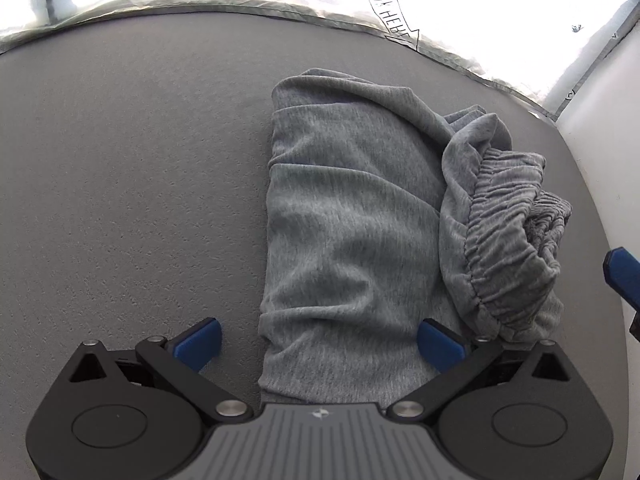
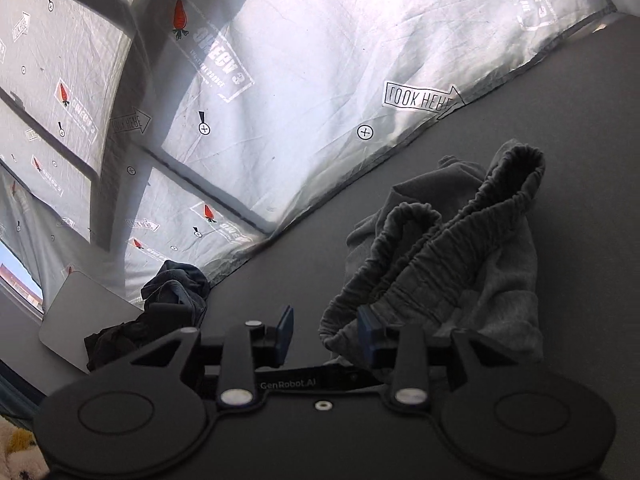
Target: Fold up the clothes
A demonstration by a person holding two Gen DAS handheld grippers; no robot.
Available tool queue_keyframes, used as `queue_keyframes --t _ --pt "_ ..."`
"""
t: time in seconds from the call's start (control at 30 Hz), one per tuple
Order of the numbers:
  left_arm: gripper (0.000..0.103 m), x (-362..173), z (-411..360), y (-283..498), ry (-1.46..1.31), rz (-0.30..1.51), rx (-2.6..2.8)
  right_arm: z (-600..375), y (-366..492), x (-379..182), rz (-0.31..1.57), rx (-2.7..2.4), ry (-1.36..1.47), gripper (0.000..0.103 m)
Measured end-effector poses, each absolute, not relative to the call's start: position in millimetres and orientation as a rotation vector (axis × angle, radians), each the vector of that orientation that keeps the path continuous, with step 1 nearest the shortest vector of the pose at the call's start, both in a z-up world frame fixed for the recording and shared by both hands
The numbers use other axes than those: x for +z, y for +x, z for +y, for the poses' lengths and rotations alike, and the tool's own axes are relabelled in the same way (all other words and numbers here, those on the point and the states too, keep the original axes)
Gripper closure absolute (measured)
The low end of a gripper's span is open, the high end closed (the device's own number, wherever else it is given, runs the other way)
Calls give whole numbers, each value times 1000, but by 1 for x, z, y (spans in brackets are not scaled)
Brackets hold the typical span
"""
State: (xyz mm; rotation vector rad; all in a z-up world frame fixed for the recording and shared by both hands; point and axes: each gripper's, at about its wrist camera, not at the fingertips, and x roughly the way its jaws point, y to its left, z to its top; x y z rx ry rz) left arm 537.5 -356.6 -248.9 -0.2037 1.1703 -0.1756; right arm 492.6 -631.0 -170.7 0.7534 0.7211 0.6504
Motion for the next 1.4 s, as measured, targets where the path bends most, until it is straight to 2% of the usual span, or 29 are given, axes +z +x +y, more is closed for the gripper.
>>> queue_keyframes --t 0.07,0.13,0.2,0.33,0.4,0.57,0.83,1.1,1.23,1.27,1.33,1.4 --pt "0 -250 -356 538 -206 1170 -174 -653 491 -168 648 615 831 62" --pt "0 -250 -354 537 -219 1171 -173 -675 490 -176 625 479 885 66" --pt "0 -250 -352 537 -232 1172 -172 -690 494 -189 674 299 853 83" --pt "0 -251 -351 538 -239 1171 -173 -691 506 -210 840 146 610 88" --pt "0 -251 -351 537 -233 1169 -169 -686 510 -220 880 178 588 88" --pt "0 -249 -350 538 -241 1173 -165 -665 532 -232 873 115 445 88" --pt "2 -229 -319 540 -265 1098 -48 -637 550 -202 694 254 498 88" --pt "2 -218 -304 544 -289 1058 3 -551 524 -208 815 529 381 88" --pt "6 -200 -312 540 -266 1006 -51 -565 502 -194 784 492 379 85" --pt "7 -195 -316 541 -256 989 -73 -573 498 -189 768 455 374 82" --pt "16 -185 -332 547 -235 958 -139 -590 493 -182 736 357 368 77" --pt "22 -177 -348 556 -220 944 -195 -602 497 -183 719 283 376 64"
